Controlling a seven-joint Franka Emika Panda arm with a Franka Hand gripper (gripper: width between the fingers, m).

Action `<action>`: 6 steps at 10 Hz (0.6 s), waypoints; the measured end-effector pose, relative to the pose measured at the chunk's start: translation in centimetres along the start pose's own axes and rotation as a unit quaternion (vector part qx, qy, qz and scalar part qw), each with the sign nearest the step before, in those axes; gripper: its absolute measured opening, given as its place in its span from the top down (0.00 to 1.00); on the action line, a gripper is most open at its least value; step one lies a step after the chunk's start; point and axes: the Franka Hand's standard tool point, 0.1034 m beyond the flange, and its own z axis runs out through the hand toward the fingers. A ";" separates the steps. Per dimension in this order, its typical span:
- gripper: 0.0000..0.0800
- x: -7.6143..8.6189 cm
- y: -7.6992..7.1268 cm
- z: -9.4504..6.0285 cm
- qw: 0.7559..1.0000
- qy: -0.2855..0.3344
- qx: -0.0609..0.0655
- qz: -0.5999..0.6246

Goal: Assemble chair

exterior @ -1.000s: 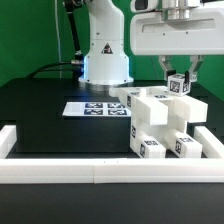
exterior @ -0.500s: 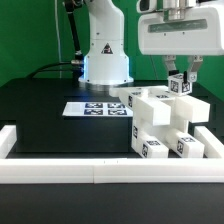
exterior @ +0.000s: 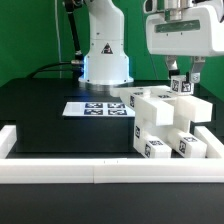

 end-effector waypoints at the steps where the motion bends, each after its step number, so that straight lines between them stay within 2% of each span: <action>1: 0.26 0.0 0.0 0.0 1.000 0.000 0.000 -0.022; 2: 0.26 -0.1 0.0 0.0 1.000 0.000 0.000 -0.029; 3: 0.20 -0.2 -0.1 0.0 0.998 0.001 0.000 -0.066; 6: 0.19 -0.2 -0.1 -0.1 0.971 0.002 0.000 -0.238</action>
Offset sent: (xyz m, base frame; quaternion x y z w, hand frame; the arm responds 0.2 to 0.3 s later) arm 0.0001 0.0036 0.0021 0.0016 0.0077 -0.3308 0.9437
